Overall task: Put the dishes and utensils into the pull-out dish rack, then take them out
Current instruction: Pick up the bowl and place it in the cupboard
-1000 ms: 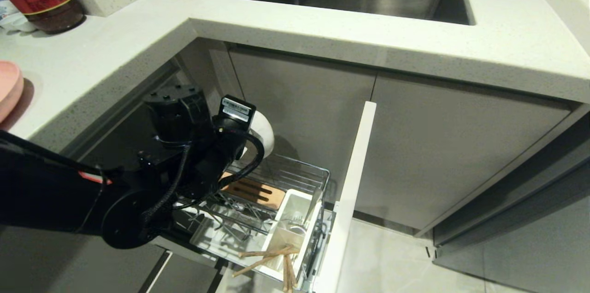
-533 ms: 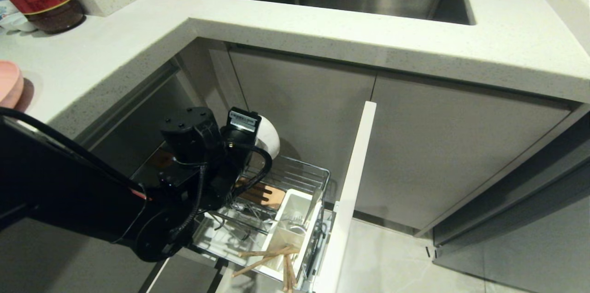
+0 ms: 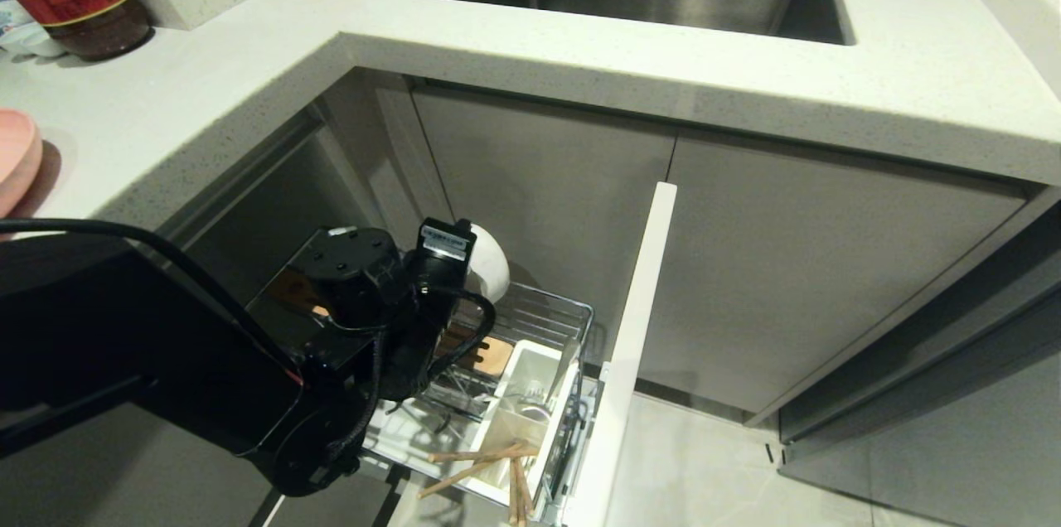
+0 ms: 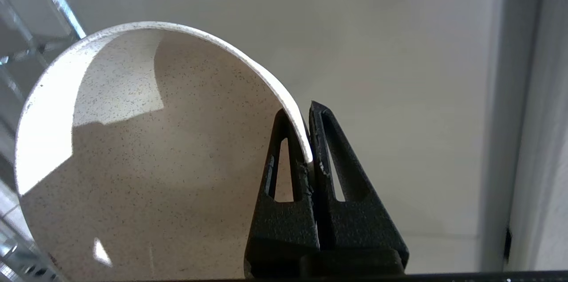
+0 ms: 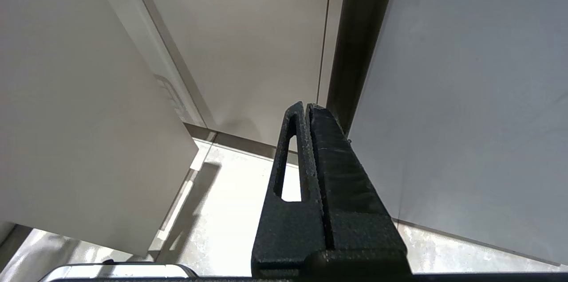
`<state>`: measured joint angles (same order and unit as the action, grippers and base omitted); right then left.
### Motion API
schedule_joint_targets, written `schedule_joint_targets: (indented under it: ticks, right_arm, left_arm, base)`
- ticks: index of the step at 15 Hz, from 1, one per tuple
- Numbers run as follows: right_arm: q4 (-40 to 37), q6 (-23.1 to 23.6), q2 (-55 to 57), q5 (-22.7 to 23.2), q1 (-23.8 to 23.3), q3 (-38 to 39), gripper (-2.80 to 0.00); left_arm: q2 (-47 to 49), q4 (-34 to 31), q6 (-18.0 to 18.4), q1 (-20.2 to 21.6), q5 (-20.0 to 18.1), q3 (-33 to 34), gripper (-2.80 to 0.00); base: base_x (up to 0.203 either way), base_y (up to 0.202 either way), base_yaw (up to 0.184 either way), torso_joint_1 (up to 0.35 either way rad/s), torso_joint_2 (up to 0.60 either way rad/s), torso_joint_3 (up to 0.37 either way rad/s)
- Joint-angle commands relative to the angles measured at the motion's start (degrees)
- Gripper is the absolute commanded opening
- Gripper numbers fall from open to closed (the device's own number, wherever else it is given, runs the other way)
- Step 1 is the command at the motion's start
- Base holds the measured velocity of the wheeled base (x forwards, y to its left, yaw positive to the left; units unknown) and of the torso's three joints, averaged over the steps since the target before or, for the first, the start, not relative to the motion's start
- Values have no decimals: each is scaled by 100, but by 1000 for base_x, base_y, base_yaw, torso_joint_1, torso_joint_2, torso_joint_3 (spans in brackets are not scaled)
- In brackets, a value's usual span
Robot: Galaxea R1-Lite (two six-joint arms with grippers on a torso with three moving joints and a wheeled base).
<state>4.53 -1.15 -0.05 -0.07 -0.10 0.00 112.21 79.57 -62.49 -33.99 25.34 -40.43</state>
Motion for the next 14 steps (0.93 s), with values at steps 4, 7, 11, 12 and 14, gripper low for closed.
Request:
schedule_joint_targets:
  ticks: [4, 7, 11, 12, 14]
  right_arm:
    - [4, 0, 5, -1, 1, 150, -280]
    - [4, 0, 5, -1, 1, 149, -280]
    - [4, 0, 5, 1, 1, 151, -280]
    - [4, 0, 5, 3, 1, 155, -280]
    - [4, 0, 5, -1, 1, 150, -280]
  left_arm:
    - [21, 207, -173, 65, -248, 149, -280]
    - [38, 226, -318, 148, -382, 149, -280]
    - [38, 252, -479, 270, -610, 157, -280]
    - [53, 252, -581, 301, -633, 150, -280]
    - [111, 252, -653, 333, -685, 149, -280]
  base:
    - [0, 0, 0, 0, 0, 0]
    - [0, 0, 0, 0, 0, 0]
    - [0, 0, 0, 0, 0, 0]
    - [0, 0, 0, 0, 0, 0]
    - [0, 0, 0, 0, 0, 0]
